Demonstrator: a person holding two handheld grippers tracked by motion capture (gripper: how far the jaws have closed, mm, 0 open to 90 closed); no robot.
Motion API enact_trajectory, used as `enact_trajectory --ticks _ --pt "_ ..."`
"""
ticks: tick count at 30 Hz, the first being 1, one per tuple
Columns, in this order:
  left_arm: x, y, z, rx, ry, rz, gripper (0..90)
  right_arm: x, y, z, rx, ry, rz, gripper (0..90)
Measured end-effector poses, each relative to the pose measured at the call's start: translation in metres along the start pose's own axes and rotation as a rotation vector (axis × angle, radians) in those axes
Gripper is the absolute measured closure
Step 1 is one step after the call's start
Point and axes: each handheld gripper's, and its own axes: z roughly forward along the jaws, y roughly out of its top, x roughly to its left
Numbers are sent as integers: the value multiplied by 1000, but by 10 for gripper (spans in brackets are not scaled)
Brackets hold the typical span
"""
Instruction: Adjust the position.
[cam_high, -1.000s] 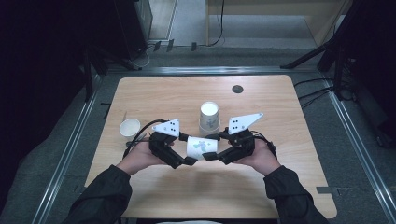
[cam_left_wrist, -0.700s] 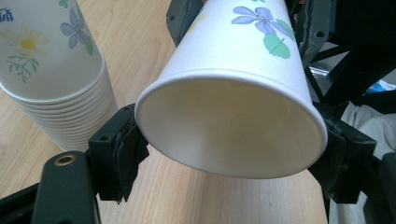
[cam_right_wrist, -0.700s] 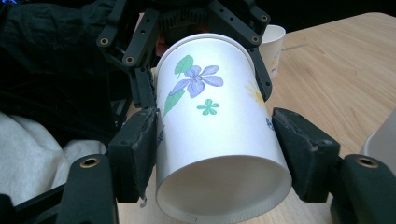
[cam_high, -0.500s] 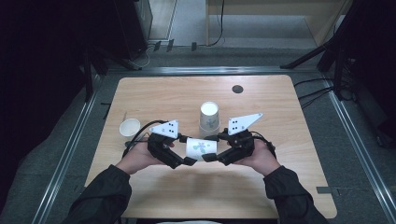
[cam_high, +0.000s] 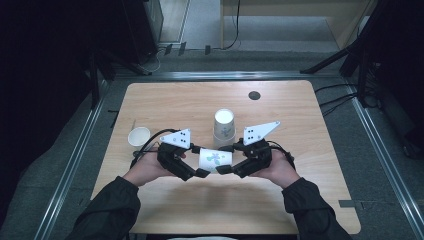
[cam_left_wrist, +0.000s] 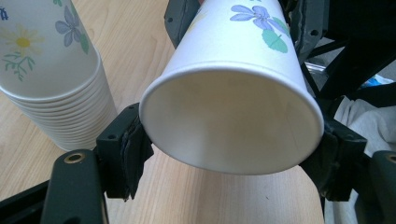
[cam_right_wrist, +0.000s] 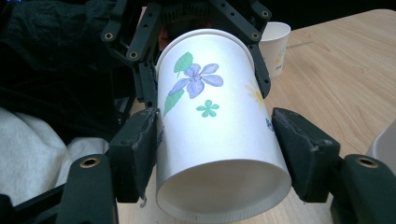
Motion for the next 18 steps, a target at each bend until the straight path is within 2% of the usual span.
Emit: enact_trajectory --ticks 4,9,10,14,18 --pt "2 -1 -2 13 17 0 246 1 -1 1 7 -14 -9 258" --pt "5 -1 -11 55 56 11 246 0 -2 2 41 -49 -14 225" --pt "4 0 -13 69 76 19 246 0 -3 3 47 -53 -18 226" --pt "3 4 -14 136 90 23 246 -1 -4 6 70 -76 -25 226" --pt "-2 8 -9 197 72 42 245 -2 -6 8 86 -80 -23 227"
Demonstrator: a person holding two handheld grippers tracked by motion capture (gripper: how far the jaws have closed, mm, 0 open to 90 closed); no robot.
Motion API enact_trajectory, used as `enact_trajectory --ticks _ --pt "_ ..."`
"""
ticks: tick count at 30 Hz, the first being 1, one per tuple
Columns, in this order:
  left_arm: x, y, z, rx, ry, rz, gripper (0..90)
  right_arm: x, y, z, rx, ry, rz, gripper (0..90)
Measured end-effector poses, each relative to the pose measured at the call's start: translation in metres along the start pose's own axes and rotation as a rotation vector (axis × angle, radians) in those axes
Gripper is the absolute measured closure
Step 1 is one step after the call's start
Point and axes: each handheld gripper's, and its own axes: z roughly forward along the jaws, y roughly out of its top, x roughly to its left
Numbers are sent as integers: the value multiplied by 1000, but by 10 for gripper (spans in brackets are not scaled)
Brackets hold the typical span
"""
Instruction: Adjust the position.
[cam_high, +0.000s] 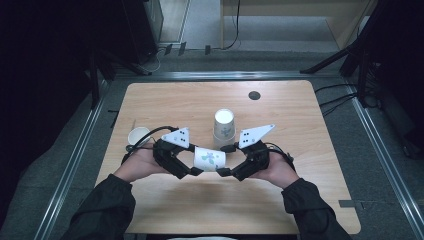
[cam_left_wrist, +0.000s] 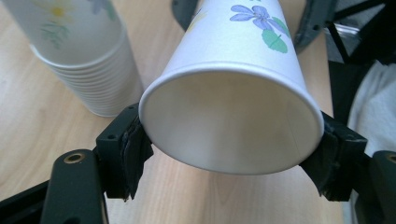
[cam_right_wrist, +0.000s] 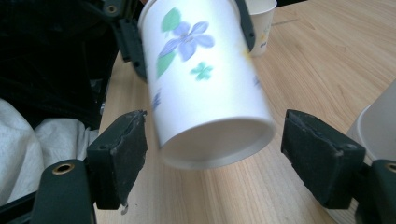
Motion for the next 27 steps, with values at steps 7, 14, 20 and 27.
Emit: enact_trajectory --ticks 7,14,20,27 --pt "-7 3 15 119 -8 19 245 2 -1 4 27 5 -17 240" --pt "-8 7 23 172 6 14 245 7 -2 15 63 29 -39 254" --pt "-11 9 26 196 -4 25 244 10 -4 26 115 46 -59 272" --pt "-14 10 29 211 -7 30 242 13 -6 33 142 47 -76 306"
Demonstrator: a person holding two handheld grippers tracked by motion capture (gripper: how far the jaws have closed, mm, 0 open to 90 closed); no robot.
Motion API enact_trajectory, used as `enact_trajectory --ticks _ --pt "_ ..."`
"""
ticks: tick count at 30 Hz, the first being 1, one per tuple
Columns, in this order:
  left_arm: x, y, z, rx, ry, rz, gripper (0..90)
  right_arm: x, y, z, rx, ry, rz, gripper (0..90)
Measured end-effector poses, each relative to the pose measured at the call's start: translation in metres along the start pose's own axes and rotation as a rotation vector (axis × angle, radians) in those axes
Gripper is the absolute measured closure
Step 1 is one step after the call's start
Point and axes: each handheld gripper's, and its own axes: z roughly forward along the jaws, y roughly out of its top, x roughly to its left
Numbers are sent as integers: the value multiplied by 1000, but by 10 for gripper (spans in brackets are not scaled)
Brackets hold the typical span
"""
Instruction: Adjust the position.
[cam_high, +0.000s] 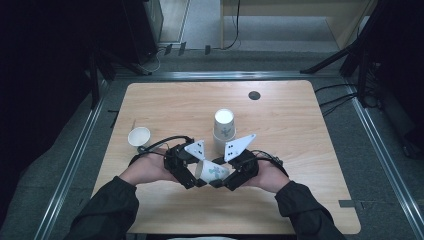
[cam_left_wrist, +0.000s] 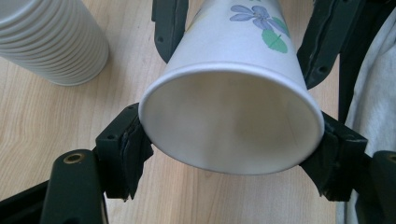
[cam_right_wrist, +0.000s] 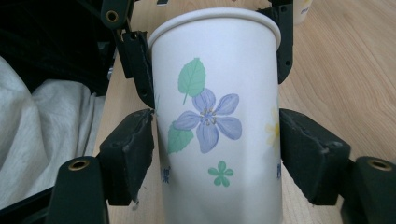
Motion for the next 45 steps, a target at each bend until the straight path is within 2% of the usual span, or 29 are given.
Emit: enact_trajectory --ticks 4,8,11,18,22,25,30,33,36,45 --pt "1 -2 0 -4 -2 -1 236 1 0 -1 -6 -18 -27 331" --pt "2 -3 -1 -14 -8 8 211 2 1 -4 -12 -16 -23 327" --pt "3 -5 -1 -25 4 5 173 0 2 -7 -26 -22 -20 326" --pt "11 -10 -9 -111 22 -34 159 -6 -1 -21 -75 -44 2 326" --pt "14 -14 -14 -172 12 -58 160 -7 -1 -26 -98 -55 7 326" --pt "14 -16 -15 -199 27 -67 165 -9 -2 -29 -113 -63 10 326" --pt "14 -18 -15 -229 19 -83 167 -11 -3 -34 -129 -82 19 325" --pt "15 -18 -15 -253 28 -97 167 -12 -4 -36 -138 -77 32 325" --pt "16 -18 -17 -302 8 -131 172 -13 -4 -38 -152 -74 38 324" --pt "14 -14 -17 -392 3 -147 173 -14 -4 -39 -183 -45 63 324"
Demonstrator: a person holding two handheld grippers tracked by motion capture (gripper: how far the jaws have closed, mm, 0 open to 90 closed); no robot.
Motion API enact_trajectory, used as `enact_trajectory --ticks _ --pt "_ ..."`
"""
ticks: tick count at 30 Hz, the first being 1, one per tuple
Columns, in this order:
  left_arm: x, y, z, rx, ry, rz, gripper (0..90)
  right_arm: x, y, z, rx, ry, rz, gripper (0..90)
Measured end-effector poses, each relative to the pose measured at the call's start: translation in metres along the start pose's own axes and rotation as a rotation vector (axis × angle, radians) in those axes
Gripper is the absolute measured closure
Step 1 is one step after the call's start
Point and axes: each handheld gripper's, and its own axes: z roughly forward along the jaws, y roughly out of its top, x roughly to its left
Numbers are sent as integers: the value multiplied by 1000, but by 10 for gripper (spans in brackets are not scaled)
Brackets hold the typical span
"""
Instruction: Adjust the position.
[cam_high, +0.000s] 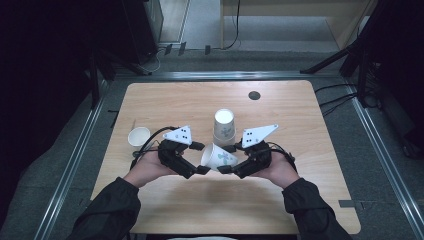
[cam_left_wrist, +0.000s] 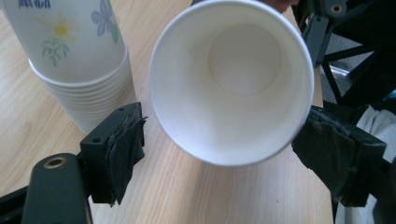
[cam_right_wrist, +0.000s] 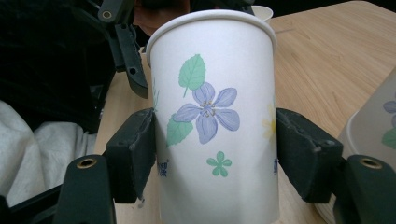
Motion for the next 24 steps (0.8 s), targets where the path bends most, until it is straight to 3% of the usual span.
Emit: enact_trajectory --ticks 11,24 --pt "1 1 4 -69 -34 -47 173 0 1 1 -22 19 7 324" --pt "0 2 3 -110 -51 -46 200 1 2 2 -44 38 14 326"
